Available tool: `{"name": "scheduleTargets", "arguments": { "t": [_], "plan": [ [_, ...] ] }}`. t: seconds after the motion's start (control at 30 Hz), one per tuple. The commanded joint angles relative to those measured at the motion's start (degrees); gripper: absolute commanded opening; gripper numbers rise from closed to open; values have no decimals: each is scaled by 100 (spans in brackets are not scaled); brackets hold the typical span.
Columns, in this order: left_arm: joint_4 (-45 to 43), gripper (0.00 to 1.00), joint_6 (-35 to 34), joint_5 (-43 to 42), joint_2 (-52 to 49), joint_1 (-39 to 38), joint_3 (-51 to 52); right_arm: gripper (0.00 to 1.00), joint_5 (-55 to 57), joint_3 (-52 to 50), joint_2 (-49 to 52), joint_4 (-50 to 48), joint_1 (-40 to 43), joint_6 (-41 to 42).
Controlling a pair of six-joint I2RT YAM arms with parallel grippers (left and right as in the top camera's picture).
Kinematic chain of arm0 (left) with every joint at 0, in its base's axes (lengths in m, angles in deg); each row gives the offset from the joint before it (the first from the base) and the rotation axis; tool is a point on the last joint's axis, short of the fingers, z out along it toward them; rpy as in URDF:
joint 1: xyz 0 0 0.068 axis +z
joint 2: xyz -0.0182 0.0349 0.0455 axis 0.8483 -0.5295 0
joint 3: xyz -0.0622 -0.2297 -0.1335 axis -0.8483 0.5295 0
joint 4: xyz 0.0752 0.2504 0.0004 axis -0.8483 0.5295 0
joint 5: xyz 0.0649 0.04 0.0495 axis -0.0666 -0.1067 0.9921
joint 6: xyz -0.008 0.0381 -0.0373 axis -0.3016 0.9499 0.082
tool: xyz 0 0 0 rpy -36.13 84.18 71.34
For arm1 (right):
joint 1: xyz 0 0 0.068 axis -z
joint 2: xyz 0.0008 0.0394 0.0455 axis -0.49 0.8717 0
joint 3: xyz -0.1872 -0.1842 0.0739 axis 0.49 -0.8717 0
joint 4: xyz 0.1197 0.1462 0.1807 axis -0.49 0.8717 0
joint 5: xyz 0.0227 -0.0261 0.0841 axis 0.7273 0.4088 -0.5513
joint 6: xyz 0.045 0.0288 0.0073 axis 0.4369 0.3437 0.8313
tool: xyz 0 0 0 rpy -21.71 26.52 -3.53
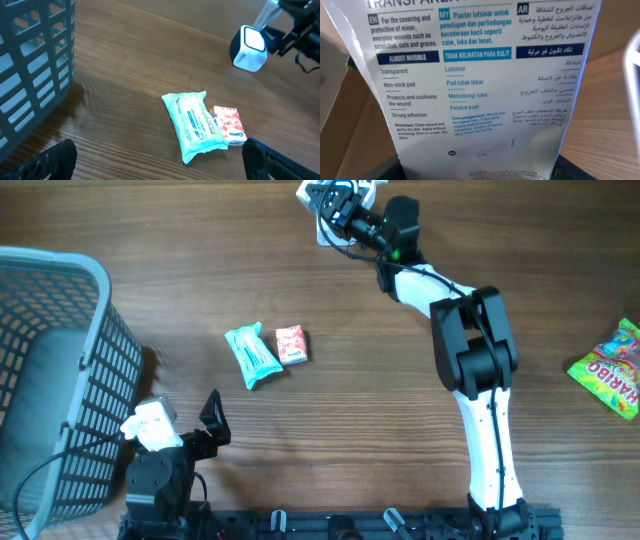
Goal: Scan the item barcode
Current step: 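Carry the bandage box to the upper right and release it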
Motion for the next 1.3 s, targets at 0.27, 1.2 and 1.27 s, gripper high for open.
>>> {"name": "scheduleTargets", "arguments": {
  "t": [0.27,1.2,1.27],
  "plan": [
    [-17,100,-48,-48,42,-24,26,70,118,107,461,72,-201,485],
    [-17,100,-48,-48,42,-24,26,46,-4566,103,-66,-1620,3976,1528],
    [-20,100,-48,-48,42,-24,26,46,-4566,92,-55,-1008,4468,1003]
  ]
}}
